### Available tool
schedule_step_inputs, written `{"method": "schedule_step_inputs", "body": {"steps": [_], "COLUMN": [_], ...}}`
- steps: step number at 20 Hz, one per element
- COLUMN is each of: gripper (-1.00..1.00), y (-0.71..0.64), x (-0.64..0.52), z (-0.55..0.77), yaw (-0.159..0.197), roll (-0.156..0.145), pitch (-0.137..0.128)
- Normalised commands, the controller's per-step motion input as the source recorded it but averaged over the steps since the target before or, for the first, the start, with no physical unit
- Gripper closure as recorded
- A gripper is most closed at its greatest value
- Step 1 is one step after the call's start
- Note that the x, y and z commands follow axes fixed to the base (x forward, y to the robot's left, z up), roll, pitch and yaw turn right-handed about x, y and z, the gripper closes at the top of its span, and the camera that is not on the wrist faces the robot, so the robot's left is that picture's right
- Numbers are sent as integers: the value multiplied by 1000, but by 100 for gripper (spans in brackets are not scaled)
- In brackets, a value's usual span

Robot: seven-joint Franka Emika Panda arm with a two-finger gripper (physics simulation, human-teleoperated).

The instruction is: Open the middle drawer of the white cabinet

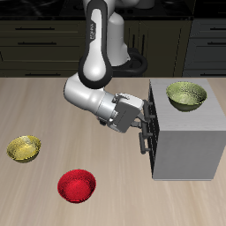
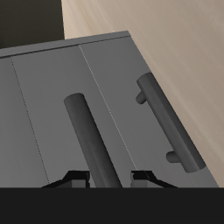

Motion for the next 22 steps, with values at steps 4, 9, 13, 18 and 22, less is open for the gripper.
{"method": "schedule_step_inputs", "body": {"steps": [4, 9, 13, 18, 22], "gripper": [100, 100, 100, 100, 100], "y": [44, 21, -37, -161, -461], "x": [-21, 1, -20, -63, -66], "z": [-21, 0, 57, 127, 117], "yaw": [-13, -8, 12, 26, 25], "roll": [19, 11, -11, -38, -74], "pitch": [2, -3, -5, -9, -11]}}
